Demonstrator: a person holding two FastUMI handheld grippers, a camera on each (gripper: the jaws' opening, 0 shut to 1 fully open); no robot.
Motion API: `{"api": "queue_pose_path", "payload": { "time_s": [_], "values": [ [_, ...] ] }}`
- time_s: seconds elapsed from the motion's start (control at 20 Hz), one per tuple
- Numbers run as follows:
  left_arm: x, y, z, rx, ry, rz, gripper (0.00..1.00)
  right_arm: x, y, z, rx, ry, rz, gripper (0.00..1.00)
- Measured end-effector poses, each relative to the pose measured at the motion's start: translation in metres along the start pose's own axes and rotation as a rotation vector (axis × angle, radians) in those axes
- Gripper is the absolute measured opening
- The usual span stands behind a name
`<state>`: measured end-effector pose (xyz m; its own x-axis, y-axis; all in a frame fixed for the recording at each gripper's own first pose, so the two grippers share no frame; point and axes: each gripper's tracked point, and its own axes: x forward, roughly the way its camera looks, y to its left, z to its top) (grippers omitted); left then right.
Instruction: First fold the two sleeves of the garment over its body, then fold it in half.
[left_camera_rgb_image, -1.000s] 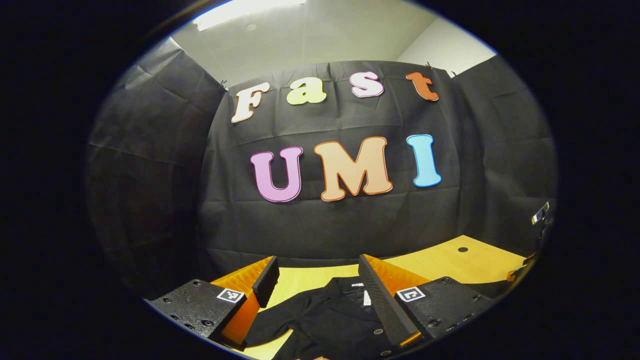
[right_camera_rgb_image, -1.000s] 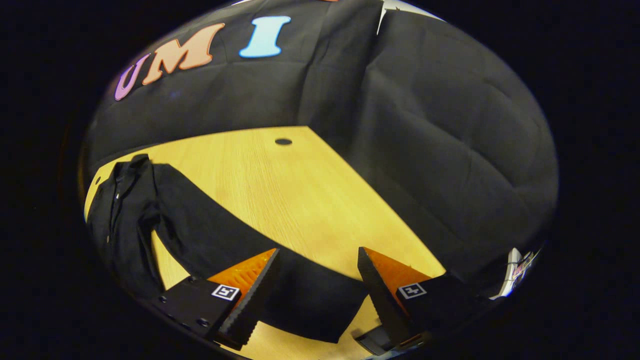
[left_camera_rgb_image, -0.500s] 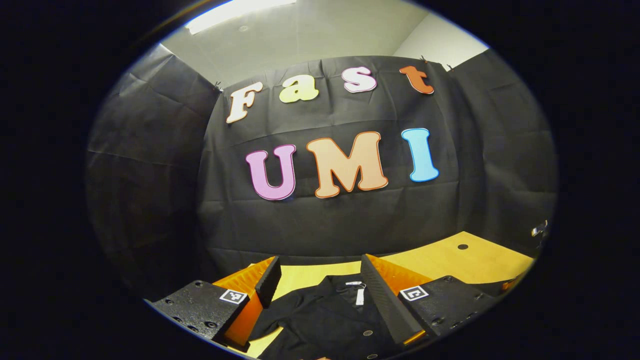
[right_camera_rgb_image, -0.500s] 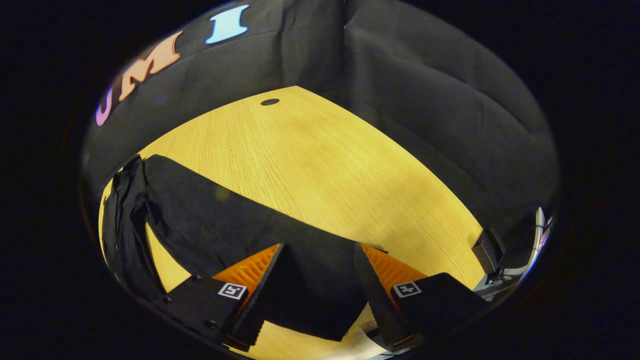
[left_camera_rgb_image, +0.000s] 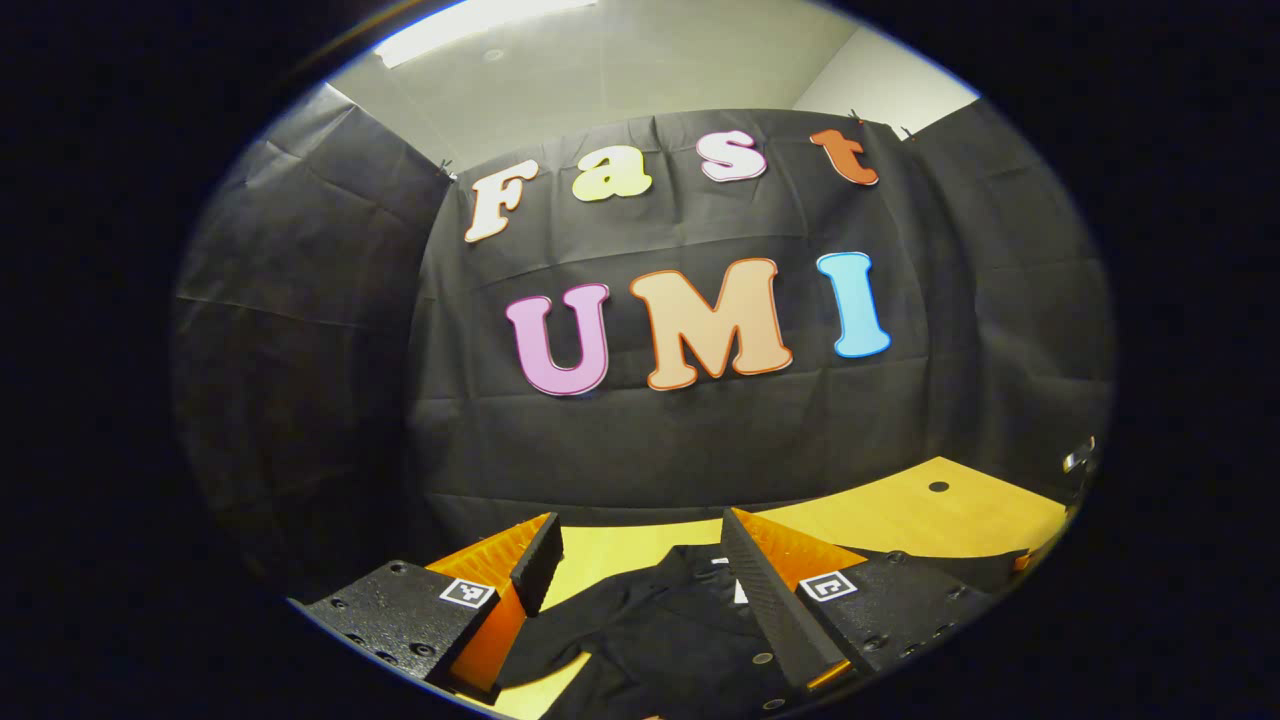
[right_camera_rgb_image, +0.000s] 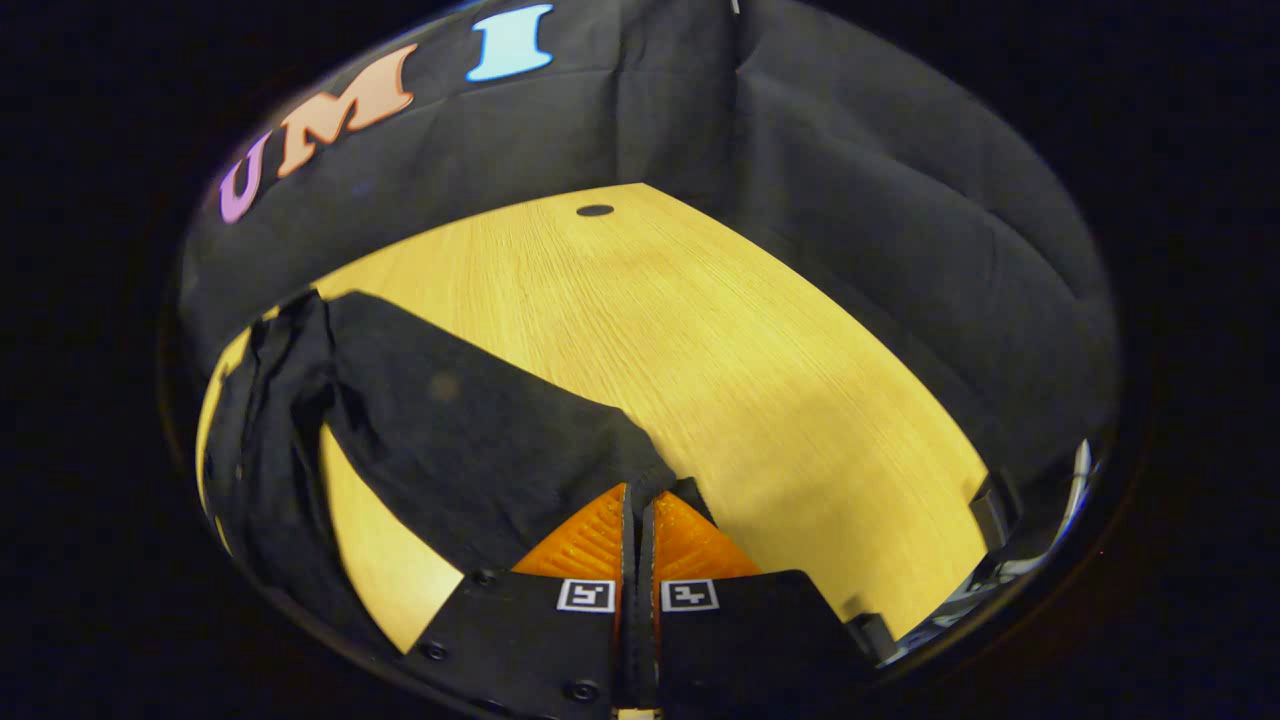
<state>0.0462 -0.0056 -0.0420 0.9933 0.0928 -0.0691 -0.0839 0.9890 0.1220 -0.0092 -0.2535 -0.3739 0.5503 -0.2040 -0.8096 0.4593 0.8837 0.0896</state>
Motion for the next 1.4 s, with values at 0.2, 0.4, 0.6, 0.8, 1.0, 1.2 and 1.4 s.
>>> {"api": "queue_pose_path", "payload": {
  "time_s": [0.2,0.4,0.6,0.8,1.0,1.2,1.4],
  "values": [
    [-0.003,0.026,-0.016,-0.011,0.037,0.02,1.0,-0.024,0.033,0.048,0.028,-0.11,0.026,0.02],
    [-0.007,0.046,-0.015,-0.009,0.026,0.028,0.94,-0.052,0.071,0.086,0.053,-0.22,0.08,0.02],
    [-0.012,0.075,-0.021,-0.019,0.032,0.064,0.99,-0.094,0.128,0.126,0.043,-0.371,0.196,0.02],
    [-0.018,0.1,-0.026,-0.032,0.041,0.1,0.99,-0.13,0.186,0.145,-0.045,-0.472,0.274,0.02],
    [-0.026,0.127,-0.034,-0.041,0.049,0.136,0.99,-0.151,0.235,0.146,-0.132,-0.52,0.33,0.02],
    [-0.037,0.155,-0.041,-0.039,0.06,0.175,0.94,-0.158,0.285,0.136,-0.201,-0.523,0.38,0.02],
    [-0.046,0.185,-0.051,-0.044,0.074,0.22,0.95,-0.162,0.336,0.124,-0.241,-0.508,0.438,0.02]
  ]
}}
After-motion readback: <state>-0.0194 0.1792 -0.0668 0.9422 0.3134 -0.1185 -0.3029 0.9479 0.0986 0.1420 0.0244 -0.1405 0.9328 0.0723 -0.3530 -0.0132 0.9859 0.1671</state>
